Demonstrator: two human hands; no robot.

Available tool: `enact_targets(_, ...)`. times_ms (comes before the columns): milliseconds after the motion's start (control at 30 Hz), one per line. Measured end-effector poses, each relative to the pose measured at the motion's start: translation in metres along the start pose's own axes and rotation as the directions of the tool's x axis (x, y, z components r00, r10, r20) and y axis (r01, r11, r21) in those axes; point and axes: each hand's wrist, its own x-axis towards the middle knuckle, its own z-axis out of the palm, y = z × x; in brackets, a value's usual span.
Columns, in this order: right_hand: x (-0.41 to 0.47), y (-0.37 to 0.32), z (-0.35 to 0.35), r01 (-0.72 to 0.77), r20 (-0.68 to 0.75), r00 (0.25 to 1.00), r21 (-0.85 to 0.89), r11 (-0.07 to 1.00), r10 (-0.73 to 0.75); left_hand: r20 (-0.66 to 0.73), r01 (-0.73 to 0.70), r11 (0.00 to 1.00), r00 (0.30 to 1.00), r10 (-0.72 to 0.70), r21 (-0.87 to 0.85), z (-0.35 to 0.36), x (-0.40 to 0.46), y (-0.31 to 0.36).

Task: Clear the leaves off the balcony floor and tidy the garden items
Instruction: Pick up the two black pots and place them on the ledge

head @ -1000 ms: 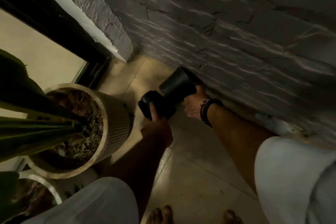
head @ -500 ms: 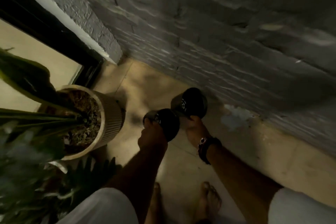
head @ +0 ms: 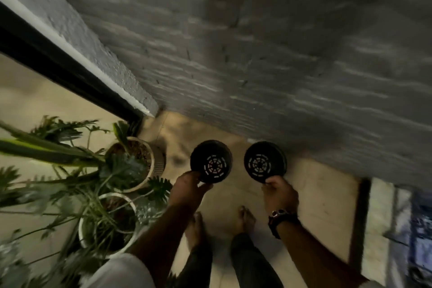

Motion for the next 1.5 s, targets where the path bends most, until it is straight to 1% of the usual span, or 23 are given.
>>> enact_targets(67, -0.035, -0.010, -0.044, 0.024, 0.008, 1.000, 0.024, 0.999, -0.025, -0.016, -0.084, 0.994, 0.996, 0.083, -0.075, -0.021, -0.037, 0.026)
enact_targets(167, -0.088, -0.020, -0.102, 0.068, -0.004, 0.998, 0.039, 0.997, -0.068, 0.000, -0.221, 0.966, 0.975, 0.223, -0.134, -0.042, -0.090, 0.053)
enact_targets(300, -0.153, -0.027, -0.161, 0.106, -0.108, 0.990, 0.171, 0.980, -0.088, -0.014, -0.448, 0.888, 0.893, 0.449, -0.098, -0.078, -0.140, 0.078)
enact_targets(400, -0.187, -0.032, -0.176, 0.105, -0.164, 0.984, 0.256, 0.961, -0.064, 0.024, -0.566, 0.823, 0.823, 0.567, -0.051, -0.101, -0.157, 0.089)
enact_targets(500, -0.213, -0.036, -0.175, 0.032, -0.218, 0.975, 0.327, 0.945, 0.043, 0.106, -0.614, 0.789, 0.783, 0.613, -0.025, -0.115, -0.164, 0.098)
enact_targets(567, -0.230, -0.037, -0.173, -0.029, -0.255, 0.958, 0.376, 0.926, 0.133, 0.159, -0.671, 0.740, 0.727, 0.667, -0.038, -0.125, -0.169, 0.109)
enact_targets(600, -0.239, -0.036, -0.171, -0.034, -0.297, 0.941, 0.389, 0.921, 0.160, 0.188, -0.709, 0.704, 0.688, 0.701, -0.027, -0.130, -0.171, 0.114)
enact_targets(667, -0.256, -0.030, -0.167, 0.020, -0.423, 0.894, 0.372, 0.928, 0.151, 0.245, -0.773, 0.634, 0.614, 0.750, -0.004, -0.138, -0.175, 0.124)
enact_targets(700, -0.263, -0.025, -0.166, 0.031, -0.468, 0.869, 0.379, 0.925, 0.163, 0.286, -0.793, 0.610, 0.582, 0.761, -0.010, -0.141, -0.176, 0.130)
enact_targets(733, -0.270, -0.021, -0.166, 0.025, -0.480, 0.856, 0.408, 0.913, 0.191, 0.319, -0.817, 0.576, 0.540, 0.779, -0.024, -0.143, -0.179, 0.135)
enact_targets(800, -0.286, -0.013, -0.170, -0.033, -0.441, 0.851, 0.495, 0.868, 0.284, 0.359, -0.841, 0.534, 0.474, 0.804, -0.085, -0.138, -0.180, 0.143)
enact_targets(867, -0.297, 0.001, -0.174, -0.060, -0.442, 0.817, 0.574, 0.817, 0.370, 0.358, -0.862, 0.493, 0.427, 0.830, -0.115, -0.121, -0.175, 0.150)
enact_targets(900, -0.302, 0.008, -0.176, -0.065, -0.443, 0.798, 0.610, 0.789, 0.408, 0.374, -0.869, 0.484, 0.416, 0.829, -0.107, -0.110, -0.177, 0.155)
enact_targets(1000, -0.322, 0.027, -0.186, -0.065, -0.465, 0.731, 0.682, 0.729, 0.500, 0.445, -0.904, 0.426, 0.370, 0.815, -0.028, -0.083, -0.198, 0.179)
enact_targets(1100, -0.345, 0.056, -0.200, -0.064, -0.478, 0.655, 0.736, 0.674, 0.584, 0.510, -0.929, 0.366, 0.288, 0.811, -0.058, -0.052, -0.229, 0.201)
enact_targets(1167, -0.361, 0.077, -0.211, -0.071, -0.476, 0.621, 0.757, 0.649, 0.623, 0.556, -0.947, 0.312, 0.220, 0.802, -0.074, -0.030, -0.253, 0.214)
enact_targets(1233, -0.379, 0.100, -0.219, -0.073, -0.486, 0.574, 0.771, 0.633, 0.659, 0.581, -0.968, 0.228, 0.127, 0.804, -0.103, -0.004, -0.278, 0.227)
enact_targets(1267, -0.389, 0.113, -0.222, -0.070, -0.501, 0.542, 0.773, 0.630, 0.675, 0.594, -0.974, 0.198, 0.093, 0.799, -0.114, 0.011, -0.290, 0.232)
enact_targets(1333, -0.404, 0.136, -0.226, -0.063, -0.514, 0.484, 0.786, 0.614, 0.708, 0.608, -0.968, 0.192, 0.054, 0.792, -0.164, 0.036, -0.312, 0.237)
enact_targets(1400, -0.423, 0.158, -0.229, -0.062, -0.496, 0.435, 0.816, 0.574, 0.752, 0.619, -0.959, 0.163, -0.016, 0.785, -0.230, 0.062, -0.336, 0.241)
enact_targets(1500, -0.450, 0.184, -0.233, -0.044, -0.478, 0.349, 0.851, 0.524, 0.806, 0.630, -0.950, 0.074, -0.141, 0.763, -0.302, 0.096, -0.373, 0.247)
